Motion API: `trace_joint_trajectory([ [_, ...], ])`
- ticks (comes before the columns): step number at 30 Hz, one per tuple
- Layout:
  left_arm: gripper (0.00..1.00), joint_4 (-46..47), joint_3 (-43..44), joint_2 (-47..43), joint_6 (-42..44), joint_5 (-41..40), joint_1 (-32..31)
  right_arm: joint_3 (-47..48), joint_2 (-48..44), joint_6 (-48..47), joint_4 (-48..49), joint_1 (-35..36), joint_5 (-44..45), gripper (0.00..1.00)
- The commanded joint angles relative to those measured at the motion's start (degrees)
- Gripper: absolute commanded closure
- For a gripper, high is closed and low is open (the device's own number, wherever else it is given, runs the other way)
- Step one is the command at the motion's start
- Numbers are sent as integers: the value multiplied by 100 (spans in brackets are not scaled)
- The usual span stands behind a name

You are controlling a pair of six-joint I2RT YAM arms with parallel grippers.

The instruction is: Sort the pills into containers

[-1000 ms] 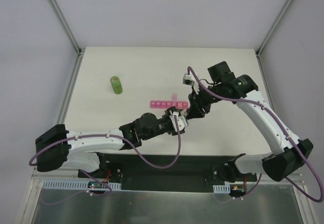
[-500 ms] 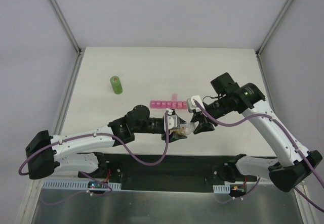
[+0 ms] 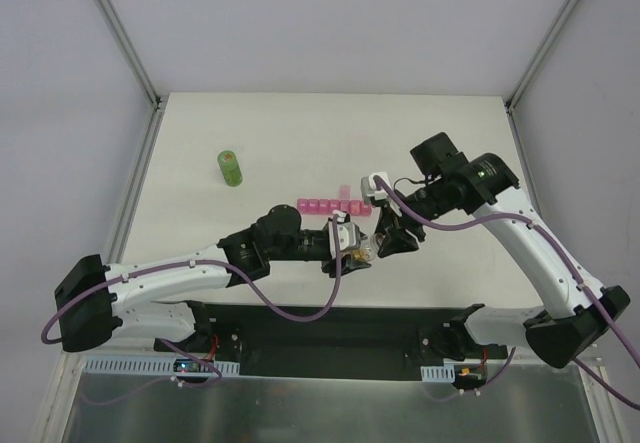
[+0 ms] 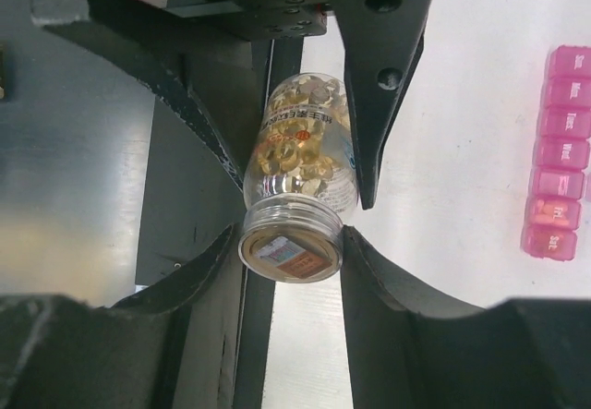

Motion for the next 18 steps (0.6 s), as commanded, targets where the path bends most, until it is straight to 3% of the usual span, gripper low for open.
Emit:
trace_joint_trajectory([
  [1, 62, -811, 89, 230, 454, 249, -74, 528, 116, 257, 249, 140, -512, 97],
  [6, 43, -829, 37, 203, 533, 205, -74, 510, 204, 363, 267, 158, -424, 98],
  [10, 35, -724, -42, 186, 489, 240, -74, 484, 230, 468, 337, 149, -538, 99],
  [15, 30, -469, -209, 89, 410, 240, -74, 457, 257, 521, 372, 149, -608, 99],
  [18, 32, -390, -245, 37, 375, 214, -74, 431, 265, 565, 407, 149, -609, 99],
])
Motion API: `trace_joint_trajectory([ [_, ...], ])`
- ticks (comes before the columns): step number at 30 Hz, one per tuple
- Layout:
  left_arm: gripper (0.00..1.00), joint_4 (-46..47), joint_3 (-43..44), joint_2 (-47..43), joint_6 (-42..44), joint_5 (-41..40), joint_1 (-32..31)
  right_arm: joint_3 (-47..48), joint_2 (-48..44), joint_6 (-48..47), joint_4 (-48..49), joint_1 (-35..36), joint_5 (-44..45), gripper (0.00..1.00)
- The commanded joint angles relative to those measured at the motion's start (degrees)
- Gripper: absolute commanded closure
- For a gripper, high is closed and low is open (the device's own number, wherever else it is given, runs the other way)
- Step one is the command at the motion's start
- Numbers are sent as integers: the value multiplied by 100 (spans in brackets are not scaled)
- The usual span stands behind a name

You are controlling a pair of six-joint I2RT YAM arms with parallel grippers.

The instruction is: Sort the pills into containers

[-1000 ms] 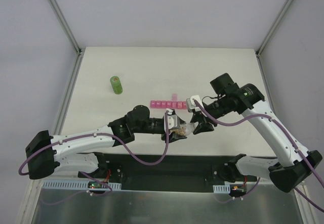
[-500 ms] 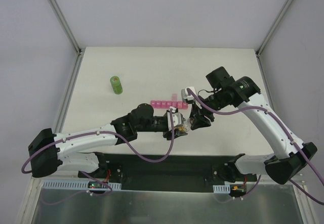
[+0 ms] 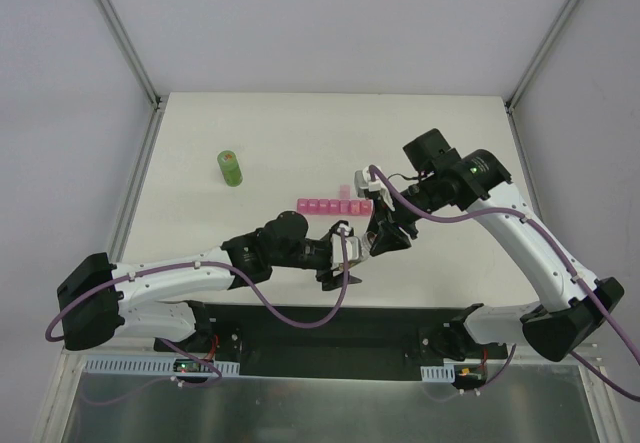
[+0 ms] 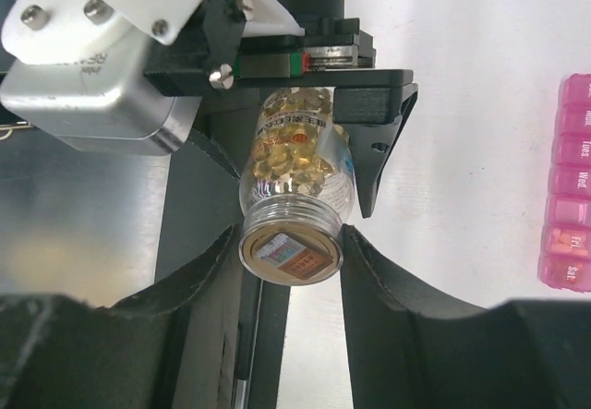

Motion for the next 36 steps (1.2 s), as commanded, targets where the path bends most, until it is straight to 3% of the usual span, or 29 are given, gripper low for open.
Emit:
trace_joint_trajectory([
  [1, 33, 164, -66, -93, -20, 207, -59, 210, -17, 108, 250, 31, -355, 99],
  [4, 30, 295, -127, -180, -109, 120, -59, 166, -17, 152, 276, 22, -224, 99],
  [10, 15, 629, -285, -576, -311, -328, -59, -1, 10, 135, 320, 48, -21, 99],
  [20, 15, 314, -224, -690, -364, -470, 47, -1, 106, 205, 399, 136, 50, 100],
  [30, 48, 216, -101, -585, -390, -470, 56, -45, 150, 240, 443, 145, 6, 100],
  [36, 82, 304, -127, -620, -653, -479, 108, -167, 89, 135, 435, 163, -301, 99],
])
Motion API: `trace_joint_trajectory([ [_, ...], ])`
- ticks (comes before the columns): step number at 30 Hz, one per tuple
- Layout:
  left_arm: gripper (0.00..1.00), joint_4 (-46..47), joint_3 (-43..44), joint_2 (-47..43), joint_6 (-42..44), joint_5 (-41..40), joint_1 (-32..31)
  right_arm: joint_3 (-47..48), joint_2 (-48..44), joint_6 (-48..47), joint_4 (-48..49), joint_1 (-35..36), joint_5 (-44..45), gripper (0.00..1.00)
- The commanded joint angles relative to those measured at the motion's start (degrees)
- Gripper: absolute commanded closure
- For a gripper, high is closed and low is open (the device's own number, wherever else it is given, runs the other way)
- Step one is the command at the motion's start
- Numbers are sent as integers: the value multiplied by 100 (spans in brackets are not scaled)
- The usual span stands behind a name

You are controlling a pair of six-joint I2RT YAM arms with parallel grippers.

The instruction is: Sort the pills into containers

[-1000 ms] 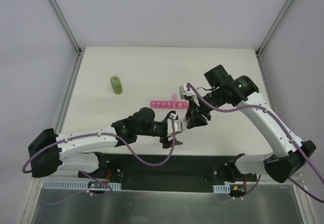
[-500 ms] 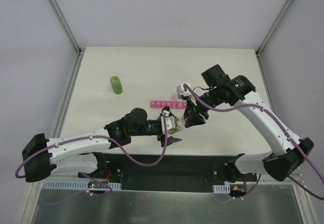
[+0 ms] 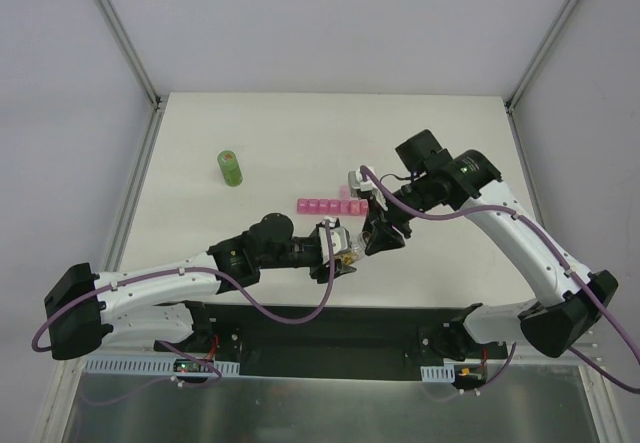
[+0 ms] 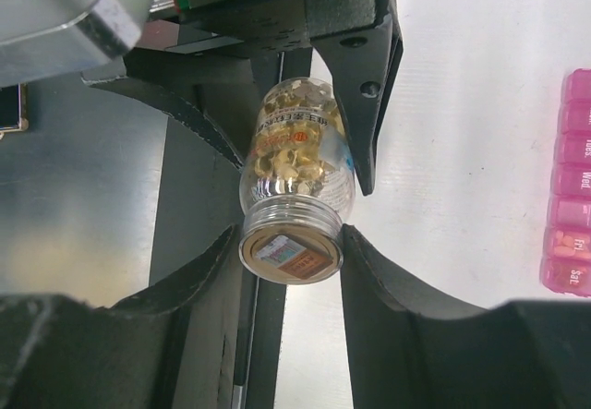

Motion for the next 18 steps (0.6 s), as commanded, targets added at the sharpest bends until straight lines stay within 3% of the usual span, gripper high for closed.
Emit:
trace_joint_trajectory([
  [1, 85, 228, 129, -78, -314, 120, 82, -67, -57, -143, 83, 25, -505, 99],
  [4, 92, 447, -38, -192, -517, 111, 161, -85, -93, -248, -5, 34, -716, 92],
  [6, 93, 614, -222, -271, -579, 85, 196, -59, -93, -205, -49, 34, -760, 77],
  [7, 94, 702, -275, -324, -570, 7, 197, 11, -93, -126, -49, 34, -743, 61],
  [11, 96, 676, -346, -342, -430, -151, 197, 520, 56, 558, -6, -36, -647, 37],
  [13, 98, 667, -320, -342, -386, -292, 188, 784, 144, 1197, 91, -106, -462, 29],
  [18, 98, 930, -302, -342, -307, -801, 188, 1049, 338, 2272, 476, -133, -112, 27],
])
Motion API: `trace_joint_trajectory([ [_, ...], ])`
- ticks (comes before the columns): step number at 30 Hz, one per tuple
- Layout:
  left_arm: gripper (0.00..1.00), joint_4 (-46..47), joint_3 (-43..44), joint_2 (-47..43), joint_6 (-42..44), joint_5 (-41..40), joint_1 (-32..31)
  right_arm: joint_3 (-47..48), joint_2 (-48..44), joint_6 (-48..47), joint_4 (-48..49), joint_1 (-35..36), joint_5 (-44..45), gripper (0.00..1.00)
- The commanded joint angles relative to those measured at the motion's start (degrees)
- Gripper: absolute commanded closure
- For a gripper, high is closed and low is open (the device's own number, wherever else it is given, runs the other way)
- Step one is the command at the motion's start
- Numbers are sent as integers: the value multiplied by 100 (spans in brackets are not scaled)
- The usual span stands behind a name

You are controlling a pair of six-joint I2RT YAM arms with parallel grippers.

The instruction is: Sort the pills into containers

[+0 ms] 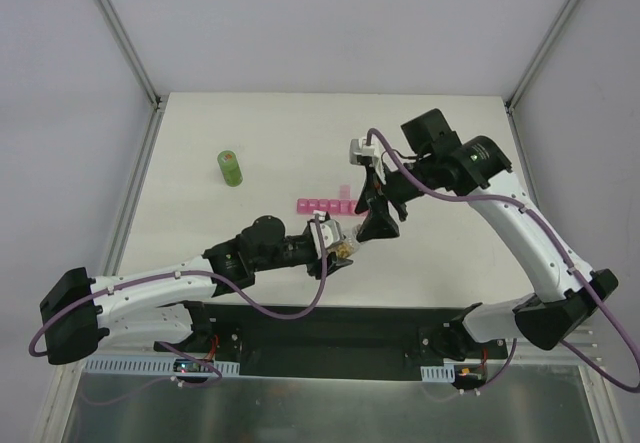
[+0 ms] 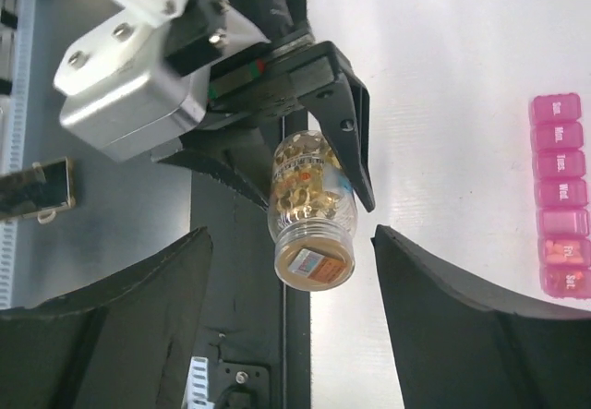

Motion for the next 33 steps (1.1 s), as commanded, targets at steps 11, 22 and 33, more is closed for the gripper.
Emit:
trace_joint_trajectory([
  [11, 99, 1021, 4, -7, -34, -1008, 74, -241, 256, 2510, 933, -39, 1051, 27],
  [22, 98, 994, 4, 11, 63, -1096, 74, -118, 247, 2607, 925, -127, 533, 46],
  [33, 51, 1003, 48, 20, -121, -939, 74, -153, 194, 2317, 863, -145, 313, 94],
])
